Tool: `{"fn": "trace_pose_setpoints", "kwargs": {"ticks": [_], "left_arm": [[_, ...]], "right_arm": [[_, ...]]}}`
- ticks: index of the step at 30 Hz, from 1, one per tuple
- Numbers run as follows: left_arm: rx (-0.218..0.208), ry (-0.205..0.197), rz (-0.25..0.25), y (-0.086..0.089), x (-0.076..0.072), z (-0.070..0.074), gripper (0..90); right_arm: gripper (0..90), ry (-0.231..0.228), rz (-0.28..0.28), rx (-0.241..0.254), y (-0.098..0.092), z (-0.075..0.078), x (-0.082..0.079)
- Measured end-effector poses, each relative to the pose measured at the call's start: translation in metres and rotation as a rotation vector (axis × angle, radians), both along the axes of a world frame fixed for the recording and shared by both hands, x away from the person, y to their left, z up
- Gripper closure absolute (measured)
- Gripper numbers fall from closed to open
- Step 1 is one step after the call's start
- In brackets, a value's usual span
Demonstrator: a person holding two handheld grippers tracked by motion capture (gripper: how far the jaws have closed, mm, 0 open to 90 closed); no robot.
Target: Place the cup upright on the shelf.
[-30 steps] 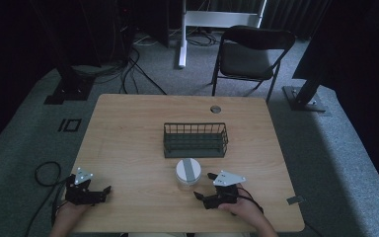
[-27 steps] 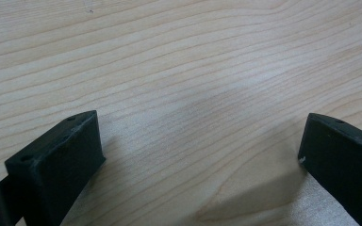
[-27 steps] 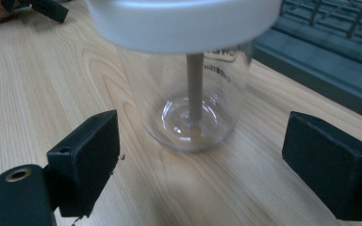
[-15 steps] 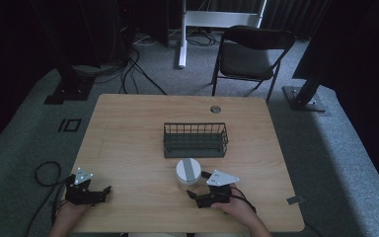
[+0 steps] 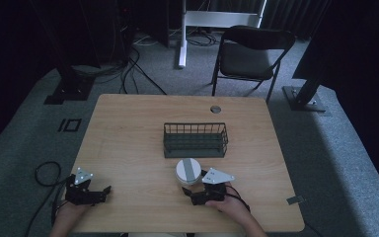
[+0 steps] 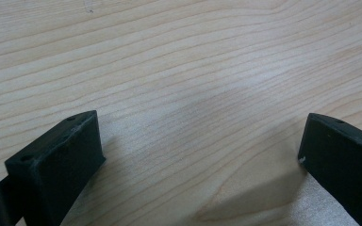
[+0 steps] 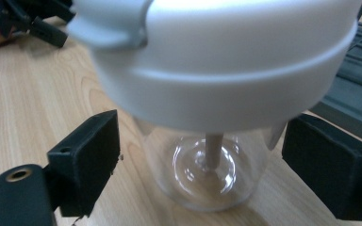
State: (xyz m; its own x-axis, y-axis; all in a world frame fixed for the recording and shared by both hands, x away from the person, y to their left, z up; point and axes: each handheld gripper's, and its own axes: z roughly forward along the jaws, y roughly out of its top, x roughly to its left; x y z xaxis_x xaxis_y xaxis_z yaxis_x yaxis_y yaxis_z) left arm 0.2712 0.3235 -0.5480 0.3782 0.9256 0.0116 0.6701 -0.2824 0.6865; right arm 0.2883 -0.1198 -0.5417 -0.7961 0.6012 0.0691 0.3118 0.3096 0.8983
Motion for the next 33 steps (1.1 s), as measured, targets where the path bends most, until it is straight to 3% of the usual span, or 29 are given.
{"fn": "trace_pose_setpoints", "kwargs": {"ticks": [18,29,33], "left_arm": [[0.0,0.0,0.0,0.0,0.0,0.0,0.6],[0.0,0.0,0.001,0.0,0.0,0.0,0.6],[0.0,0.0,0.0,0.0,0.0,0.0,0.6]], "right_arm": [[15.7,0.015,-0.034,0.036,0.009,-0.002,0.007],[16.1,0.011,-0.019,0.021,0.013,-0.001,0.008],[17.5,-0.012,-0.021,0.012,0.015,-0.001,0.008]]}}
